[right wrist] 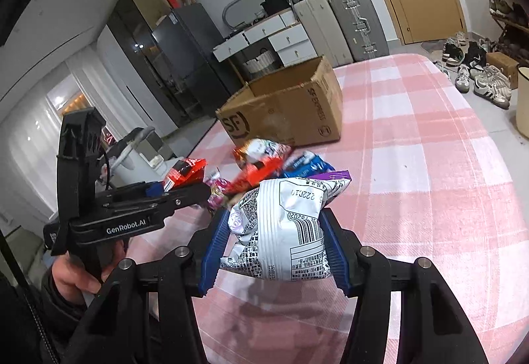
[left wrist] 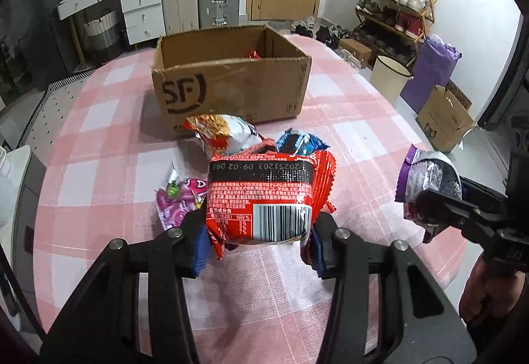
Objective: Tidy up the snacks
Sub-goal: 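Lift both bags and carry them toward the cardboard box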
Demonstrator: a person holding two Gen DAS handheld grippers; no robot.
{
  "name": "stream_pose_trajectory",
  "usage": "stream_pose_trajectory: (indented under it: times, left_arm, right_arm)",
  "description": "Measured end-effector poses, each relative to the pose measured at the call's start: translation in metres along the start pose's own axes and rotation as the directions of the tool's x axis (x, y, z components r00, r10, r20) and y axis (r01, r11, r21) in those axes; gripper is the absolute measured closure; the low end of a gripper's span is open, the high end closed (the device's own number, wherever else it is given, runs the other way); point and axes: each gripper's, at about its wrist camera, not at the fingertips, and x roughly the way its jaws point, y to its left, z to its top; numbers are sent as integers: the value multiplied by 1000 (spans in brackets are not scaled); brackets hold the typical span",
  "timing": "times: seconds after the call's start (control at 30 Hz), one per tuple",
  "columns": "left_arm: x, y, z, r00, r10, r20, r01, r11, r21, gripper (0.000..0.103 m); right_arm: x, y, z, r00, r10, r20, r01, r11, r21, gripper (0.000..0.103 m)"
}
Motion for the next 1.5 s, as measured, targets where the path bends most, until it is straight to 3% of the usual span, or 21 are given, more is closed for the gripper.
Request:
stream_pose_trajectory:
  times: [0.33, 0.83, 1.17, 1.5]
  left_arm:
    - [-31, 21, 16, 998, -29, 57, 29, 999, -14, 59]
    - [-66, 54, 76, 992, -56, 117, 54, 998, 20, 59]
    - [-66, 65, 135, 987, -101, 124, 95, 994, 50, 59]
    - [-31, 71, 197, 991, -89, 98, 85, 996, 39, 59]
  right_arm:
    - [0, 29, 40, 998, 40, 38, -37, 997, -64, 47]
    - [14, 67, 128, 995, 52, 86, -32, 976, -217, 47]
    - [38, 81, 178, 995, 35, 96, -7, 961, -276, 47]
    - [68, 72, 223, 996, 27, 91, -2, 964, -265, 47]
